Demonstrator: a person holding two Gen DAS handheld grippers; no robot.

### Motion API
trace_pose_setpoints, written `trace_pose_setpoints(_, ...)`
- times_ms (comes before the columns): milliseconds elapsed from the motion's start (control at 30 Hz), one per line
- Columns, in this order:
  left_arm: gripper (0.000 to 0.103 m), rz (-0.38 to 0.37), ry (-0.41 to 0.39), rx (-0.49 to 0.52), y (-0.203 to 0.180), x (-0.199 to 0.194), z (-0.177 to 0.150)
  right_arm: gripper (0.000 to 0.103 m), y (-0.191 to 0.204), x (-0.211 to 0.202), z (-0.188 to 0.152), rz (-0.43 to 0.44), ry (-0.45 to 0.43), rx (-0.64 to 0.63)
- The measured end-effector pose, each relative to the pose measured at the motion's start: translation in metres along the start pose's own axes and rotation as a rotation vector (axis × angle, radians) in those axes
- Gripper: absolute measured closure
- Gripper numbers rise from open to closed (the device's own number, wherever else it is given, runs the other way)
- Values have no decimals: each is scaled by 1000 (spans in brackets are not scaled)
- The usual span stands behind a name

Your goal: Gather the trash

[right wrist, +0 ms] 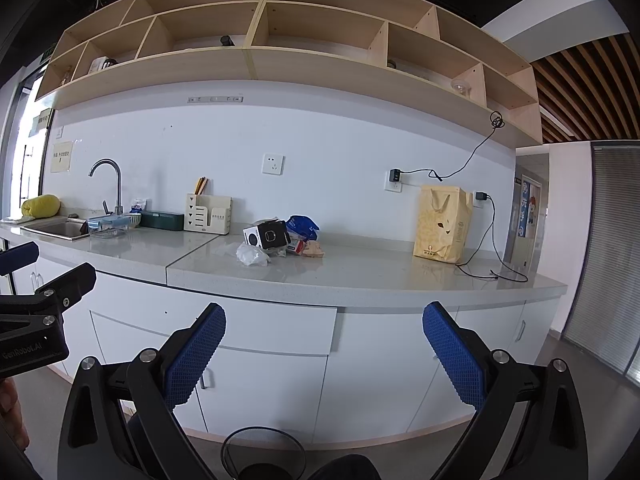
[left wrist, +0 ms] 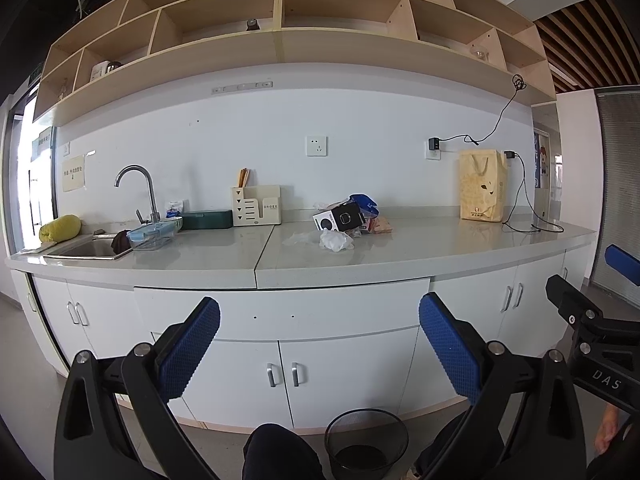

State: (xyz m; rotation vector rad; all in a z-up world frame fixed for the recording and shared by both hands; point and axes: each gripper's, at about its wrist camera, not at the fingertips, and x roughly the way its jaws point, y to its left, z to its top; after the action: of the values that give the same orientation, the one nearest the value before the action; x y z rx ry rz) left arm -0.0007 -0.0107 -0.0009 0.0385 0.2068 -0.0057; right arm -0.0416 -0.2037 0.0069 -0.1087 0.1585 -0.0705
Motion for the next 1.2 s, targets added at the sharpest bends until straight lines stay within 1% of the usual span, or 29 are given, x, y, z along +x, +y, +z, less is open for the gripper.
trace_pose_setpoints(167, 4, -3, 1, -7, 1, 0, 0, 3, 1, -1, 1, -2, -3, -4)
trace_pose_setpoints(500, 4, -9, 1, -6, 3, -1, 1, 3, -1, 3, -9, -4, -2, -2)
trace_pose_setpoints(867, 4, 0, -9, 11, 2, -4, 1, 3, 0, 3, -4, -5, 3, -3)
trace_pose_setpoints(1200, 4, -7, -5, 5, 4, -3, 2, 3, -2, 3, -4, -8, 5, -4)
